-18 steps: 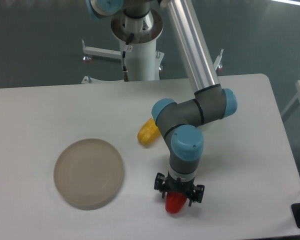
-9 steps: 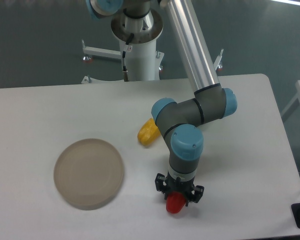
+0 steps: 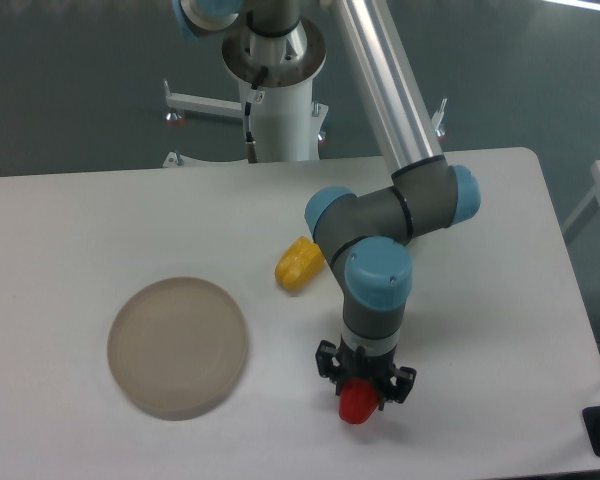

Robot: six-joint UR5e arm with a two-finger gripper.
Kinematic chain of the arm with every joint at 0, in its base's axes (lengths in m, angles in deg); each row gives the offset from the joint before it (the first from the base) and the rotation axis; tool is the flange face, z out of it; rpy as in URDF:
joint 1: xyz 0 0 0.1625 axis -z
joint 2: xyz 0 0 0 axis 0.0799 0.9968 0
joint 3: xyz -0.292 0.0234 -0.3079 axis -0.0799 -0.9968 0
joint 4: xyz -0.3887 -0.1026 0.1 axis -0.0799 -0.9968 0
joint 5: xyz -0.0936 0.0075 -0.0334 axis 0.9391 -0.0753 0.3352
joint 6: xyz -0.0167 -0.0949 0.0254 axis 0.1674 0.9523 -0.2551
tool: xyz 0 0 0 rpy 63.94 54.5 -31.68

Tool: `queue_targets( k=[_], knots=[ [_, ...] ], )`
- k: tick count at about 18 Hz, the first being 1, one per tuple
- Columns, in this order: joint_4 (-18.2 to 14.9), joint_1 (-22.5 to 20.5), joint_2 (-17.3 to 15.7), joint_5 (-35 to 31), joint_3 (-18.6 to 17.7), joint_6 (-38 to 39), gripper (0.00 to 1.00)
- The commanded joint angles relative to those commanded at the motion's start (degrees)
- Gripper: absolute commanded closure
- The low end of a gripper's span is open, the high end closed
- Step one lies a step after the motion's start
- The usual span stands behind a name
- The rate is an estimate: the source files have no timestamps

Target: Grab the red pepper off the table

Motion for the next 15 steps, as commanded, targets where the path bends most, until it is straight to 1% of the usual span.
queue_targets(
  k=[3, 6, 9, 12, 15],
  knots=[
    [-0.3, -1.6, -1.6, -0.1, -0.5, -4.8, 0.48],
    [-2.6, -3.4, -3.4, 0.0, -0.8, -13.0, 0.48],
    [-4.4, -4.9, -4.9, 0.0, -0.9, -18.1, 0.48],
    [-4.3, -5.7, -5.2, -0.1, -1.4, -20.2, 0.48],
    [-4.2, -5.6, -5.3, -0.1, -1.7, -20.2, 0.48]
  ],
)
